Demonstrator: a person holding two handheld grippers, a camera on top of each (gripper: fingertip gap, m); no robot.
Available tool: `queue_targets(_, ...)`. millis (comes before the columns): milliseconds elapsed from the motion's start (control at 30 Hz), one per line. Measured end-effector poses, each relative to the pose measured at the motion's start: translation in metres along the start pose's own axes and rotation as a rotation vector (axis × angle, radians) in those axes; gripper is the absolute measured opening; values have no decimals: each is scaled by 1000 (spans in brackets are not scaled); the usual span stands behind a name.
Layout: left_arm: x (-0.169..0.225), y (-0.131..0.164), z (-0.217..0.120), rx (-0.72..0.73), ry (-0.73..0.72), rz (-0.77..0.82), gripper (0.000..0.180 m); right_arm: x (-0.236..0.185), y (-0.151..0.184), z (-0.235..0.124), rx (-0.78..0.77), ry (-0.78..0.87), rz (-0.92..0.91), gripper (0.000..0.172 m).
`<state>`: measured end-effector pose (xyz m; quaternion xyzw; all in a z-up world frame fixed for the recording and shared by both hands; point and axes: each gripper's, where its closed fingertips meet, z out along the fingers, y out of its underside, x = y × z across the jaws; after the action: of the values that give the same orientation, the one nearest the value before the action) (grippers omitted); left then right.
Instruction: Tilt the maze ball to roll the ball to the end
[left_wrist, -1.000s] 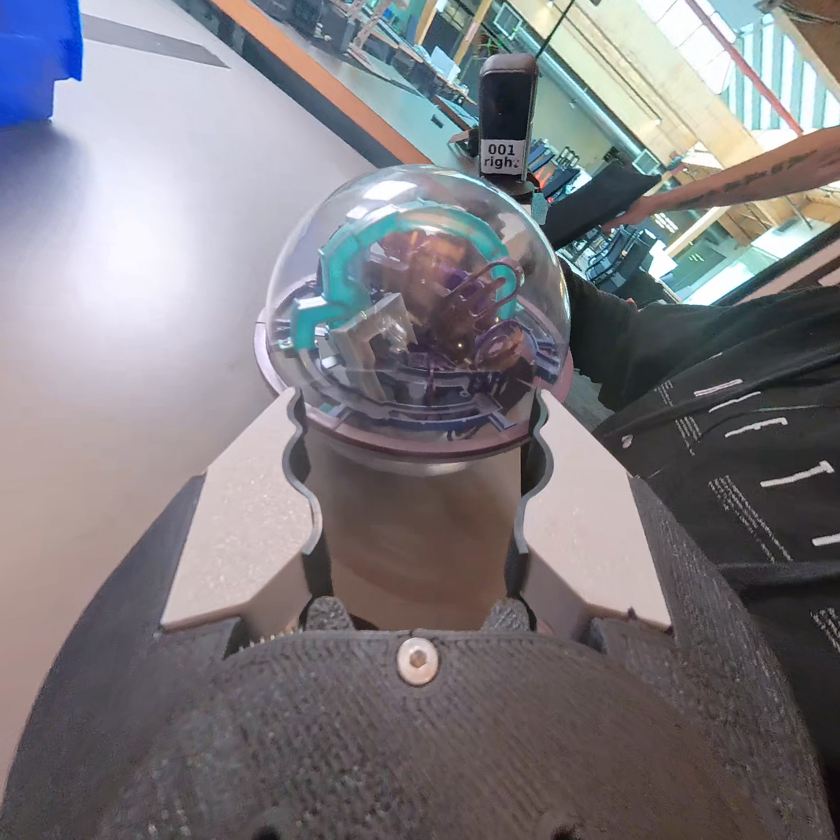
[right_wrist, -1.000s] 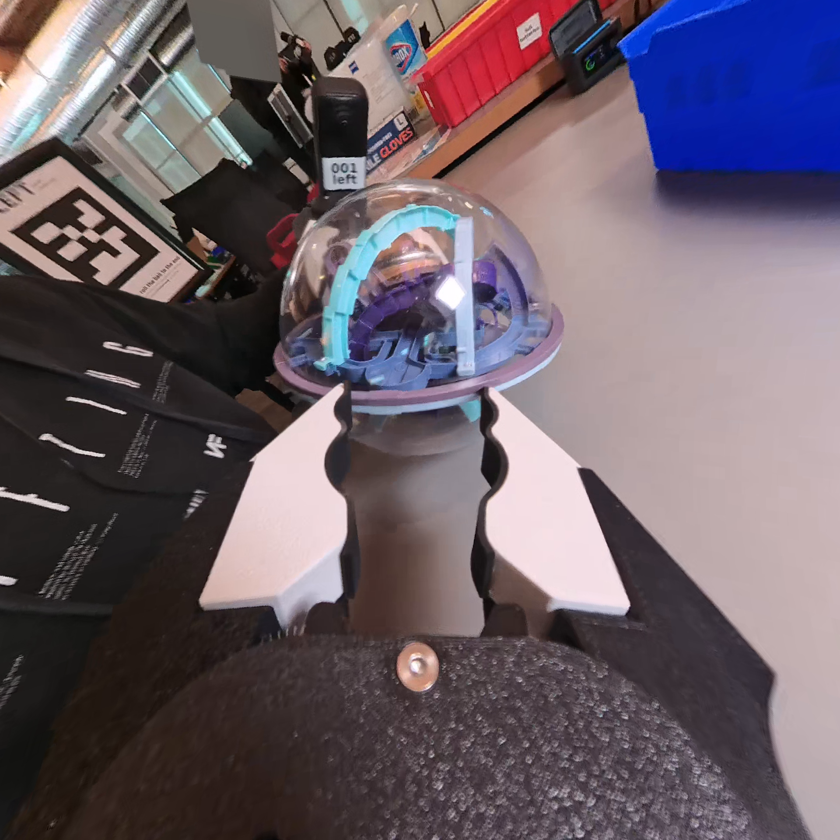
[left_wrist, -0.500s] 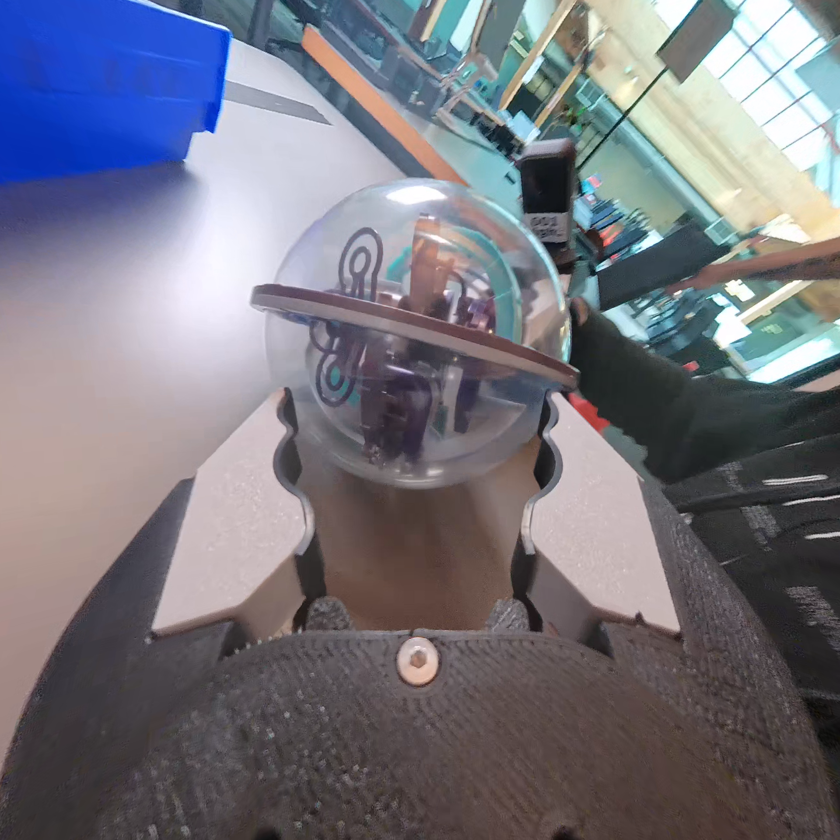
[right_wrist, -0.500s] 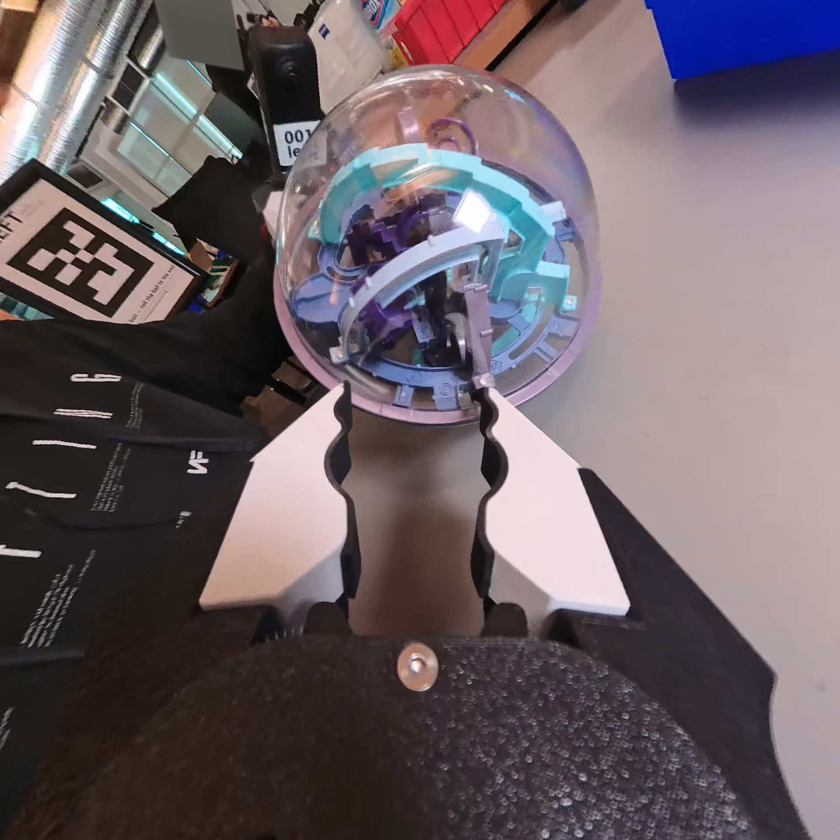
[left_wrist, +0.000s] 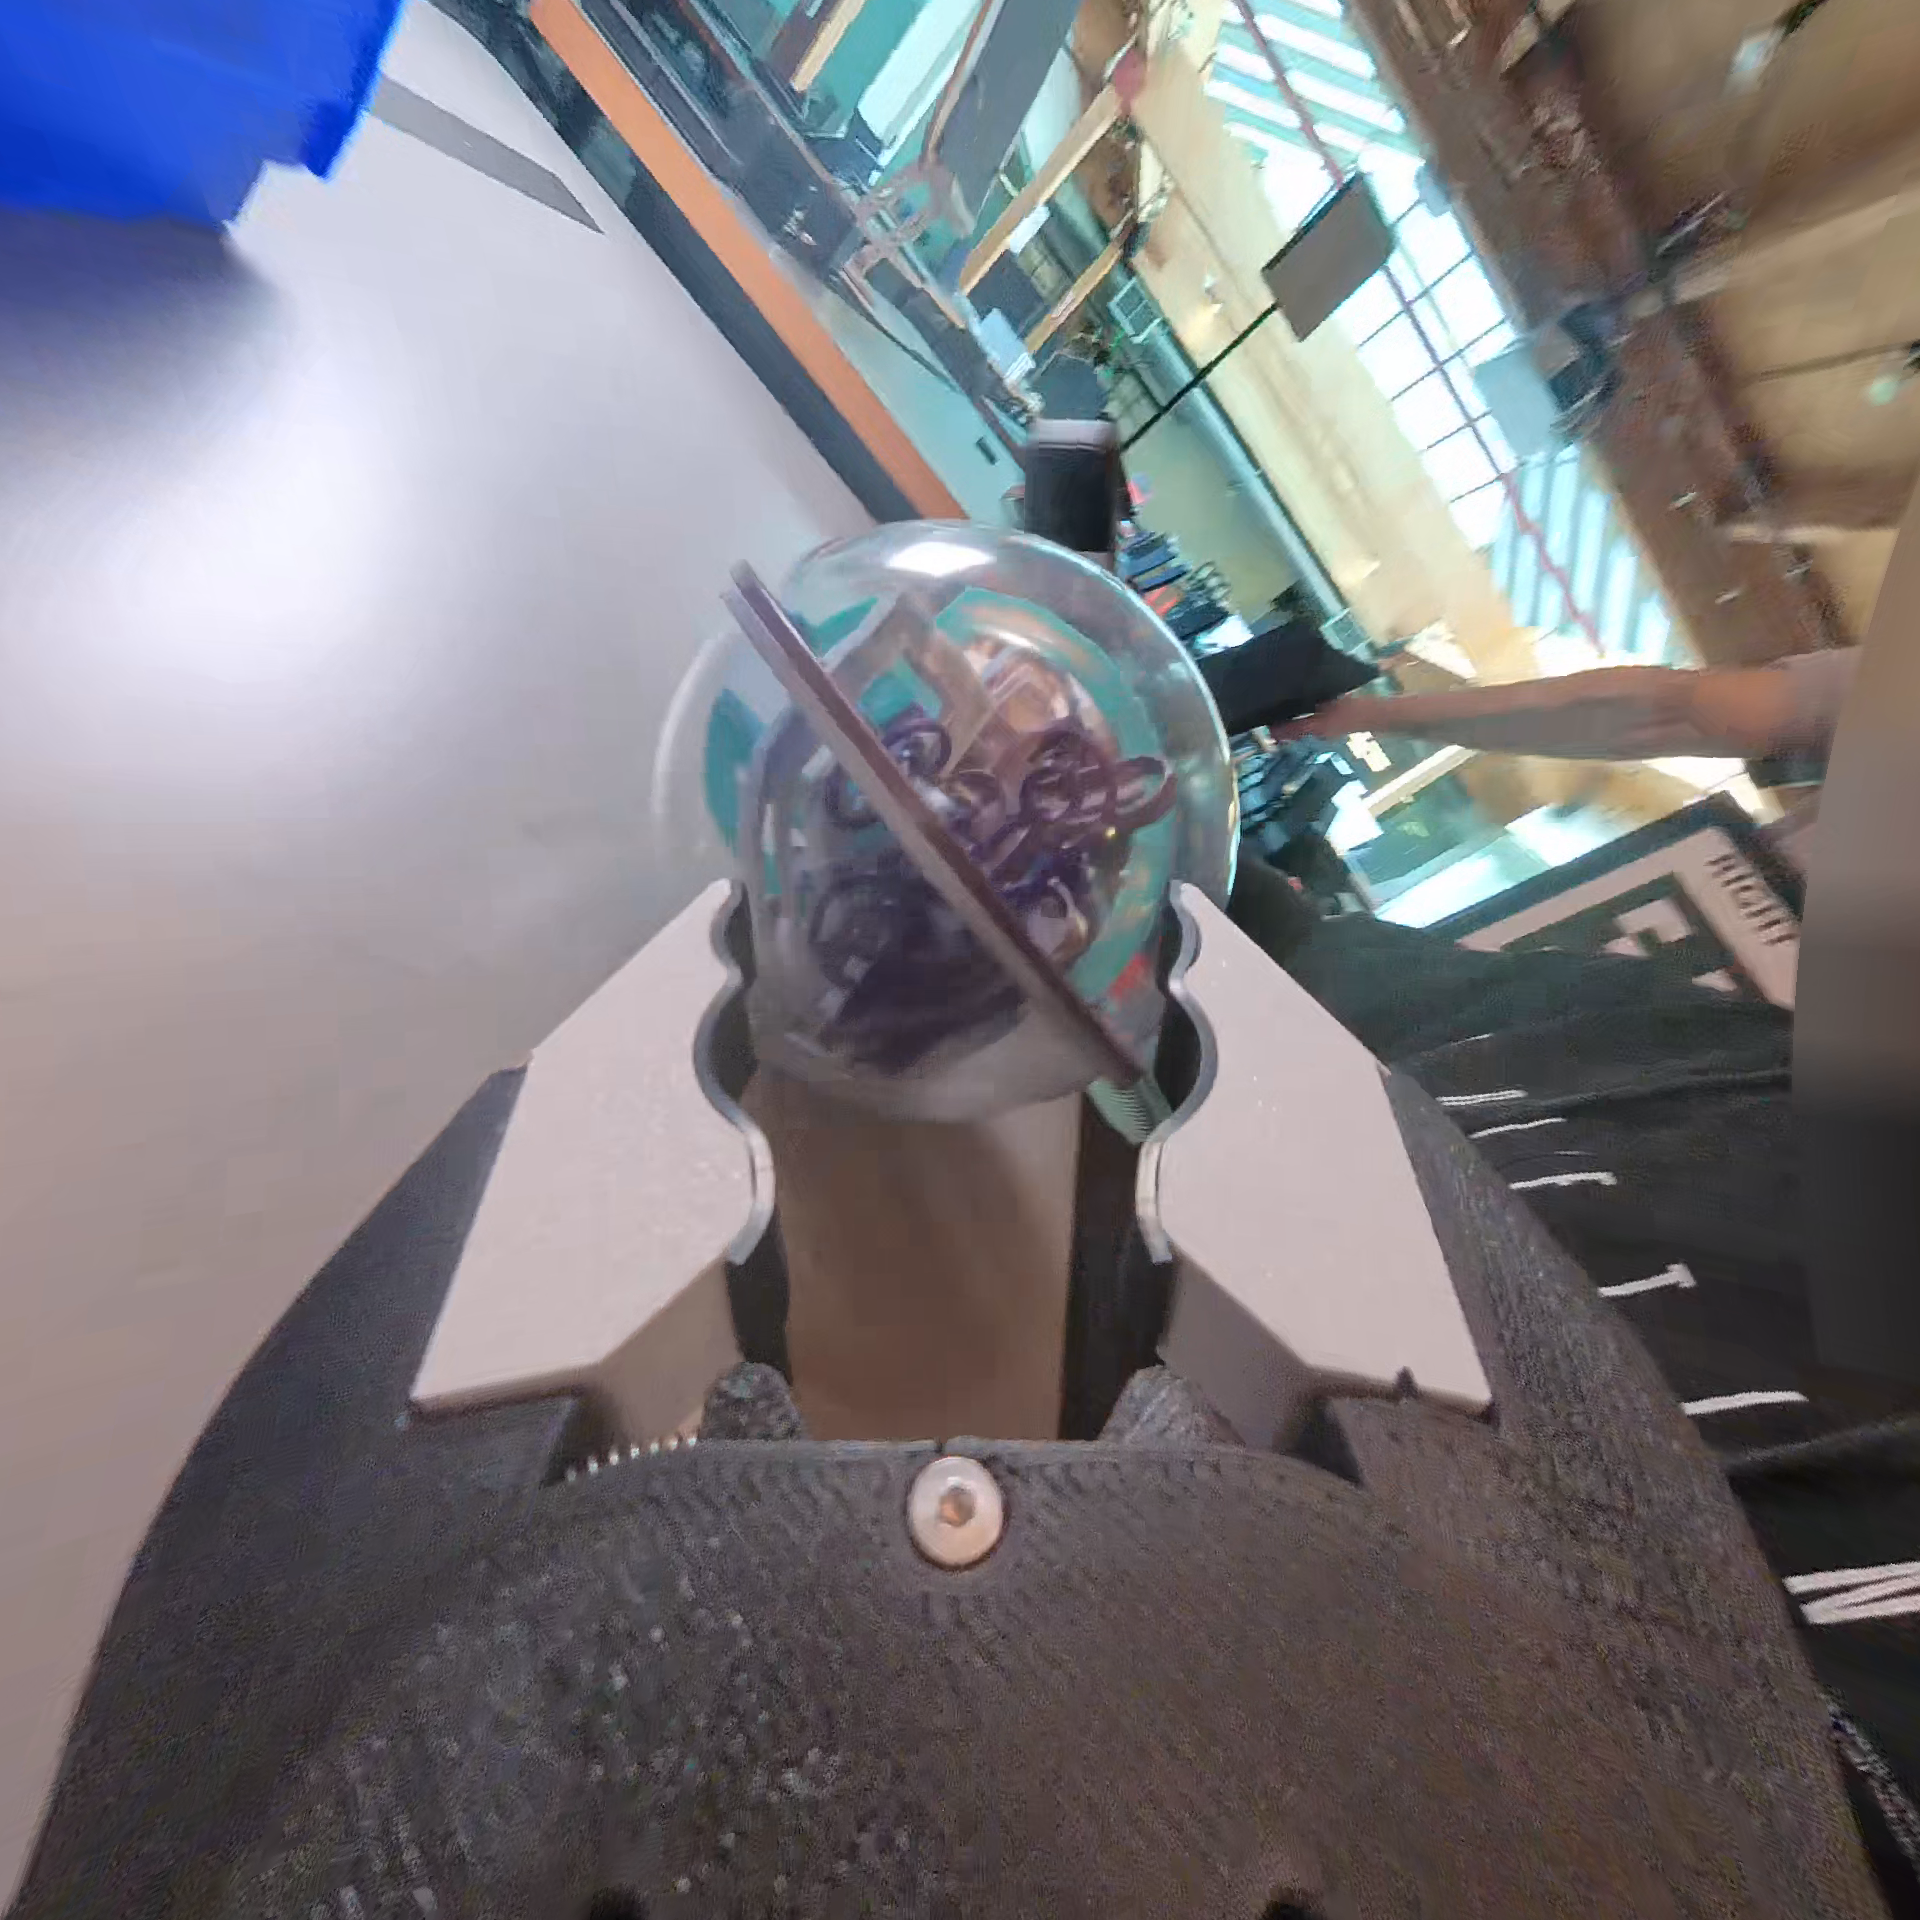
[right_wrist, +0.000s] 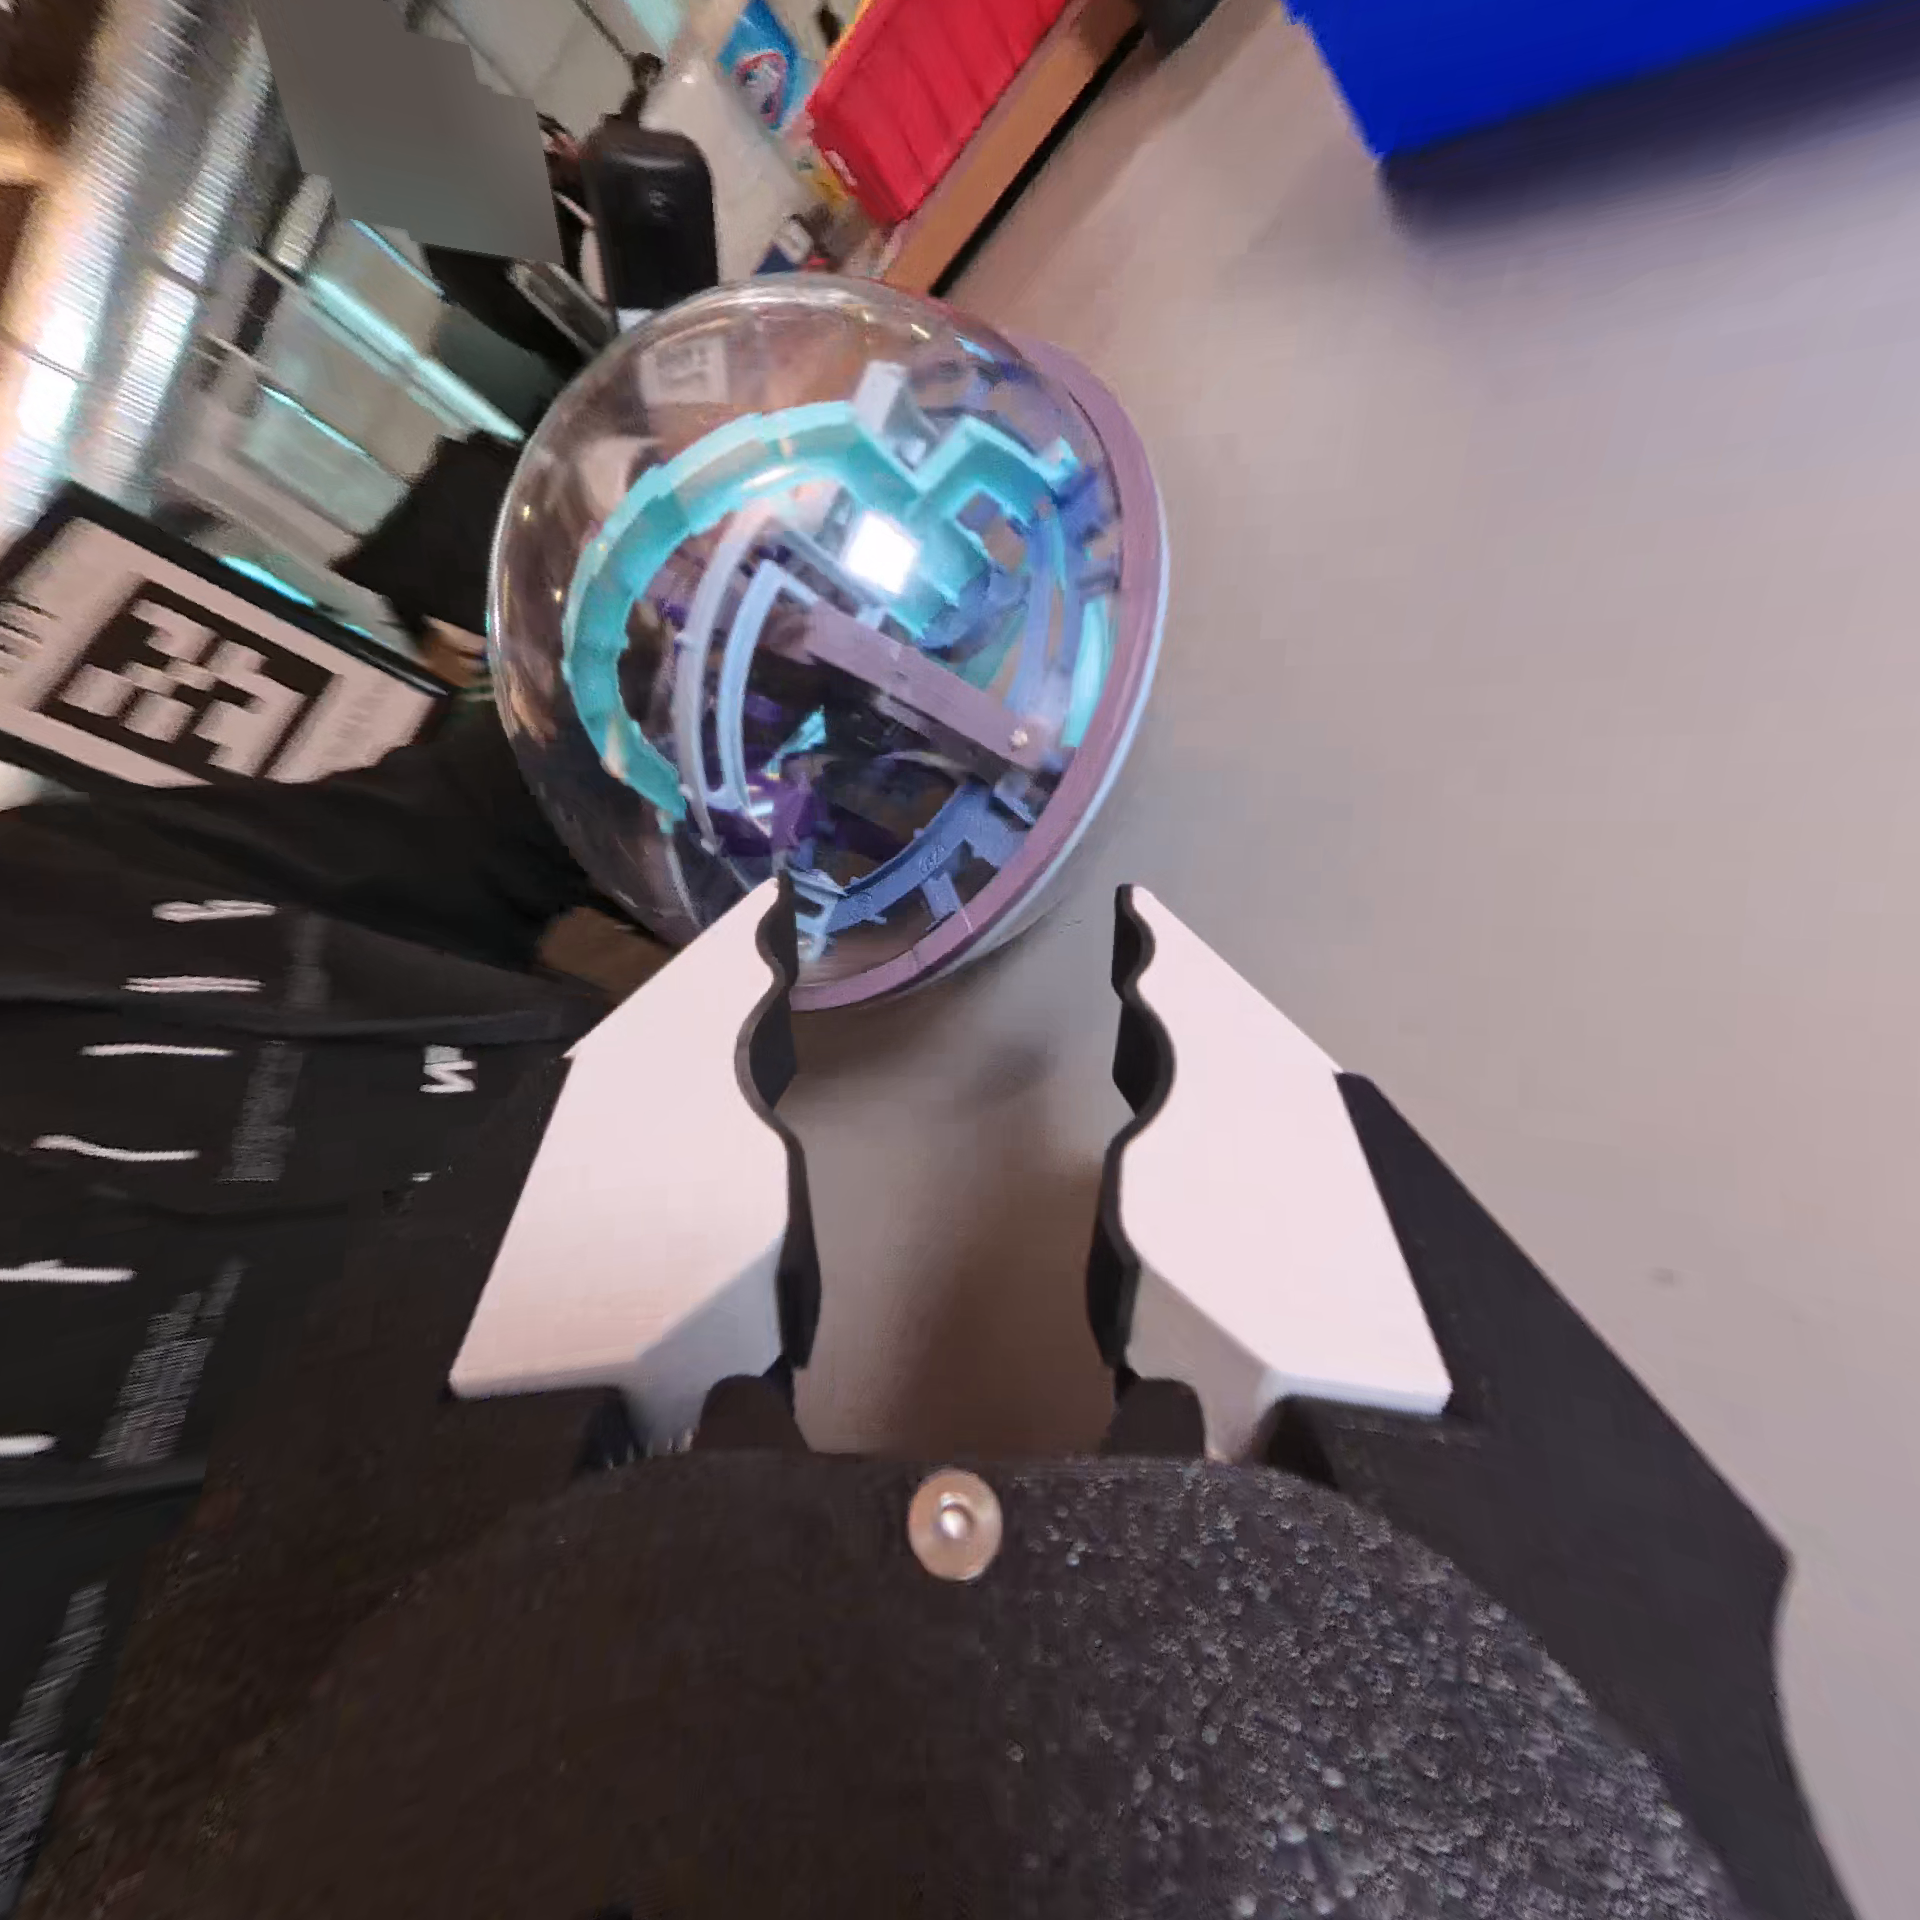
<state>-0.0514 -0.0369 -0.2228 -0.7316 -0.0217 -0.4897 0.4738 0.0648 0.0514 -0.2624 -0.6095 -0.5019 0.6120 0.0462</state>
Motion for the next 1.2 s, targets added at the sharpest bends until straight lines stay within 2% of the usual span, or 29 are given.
queue_targets(100, 4, 11, 12, 13, -24, 48, 77, -12, -3, -1, -6, -130, 35, 45)
queue_targets(133, 4, 11, 13, 14, -27, 74, 76, -11, -4, -2, 3, -113, 14, 46)
queue_targets(233, 1, 5, 7, 30, -20, 129, 59, -11, -3, -8, -9, -104, -26, 31)
queue_targets(367, 0, 16, -3, -10, -61, 59, 60, 5, -5, -17, -37, -47, -44, 36)
queue_targets(433, 2, 27, 4, -49, -75, 37, 61, 2, -1, -10, -92, -98, -10, 35)
queue_targets(533, -2, 28, 9, -23, -84, 28, 44, -9, 6, -2, -149, -156, -40, 26)
queue_targets(567, -3, 29, 8, -19, -87, 28, 28, -7, 4, -2, -130, -130, -59, 24)
queue_targets(600, -1, 30, 9, -18, -71, 29, 25, -6, 1, -3, -104, -111, -67, 19)
queue_targets(700, 2, 39, 15, -91, -56, 48, 16, -6, -1, -5, -89, -118, -44, 18)
queue_targets(767, -5, 34, 10, -124, -79, 39, 26, -2, -3, -6, -83, -106, -36, 17)
queue_targets(867, -11, 1, -5, -46, -19, -40, 48, -1, -4, -7, -84, -99, -55, 14)
queue_targets(933, -21, -12, -7, -33, -35, -40, 45, -2, -4, -7, -88, -100, -73, 12)
queue_targets(1033, -10, 8, 9, -144, 34, -48, 44, -3, -4, -6, -86, -106, -84, 9)
queue_targets(1067, -8, 10, 11, -143, 46, -47, 49, -1, -3, -8, -90, -95, -91, 9)
queue_targets(1200, -9, 15, 12, -113, 42, -82, 35, -1, -5, -12, -60, -97, -75, 8)
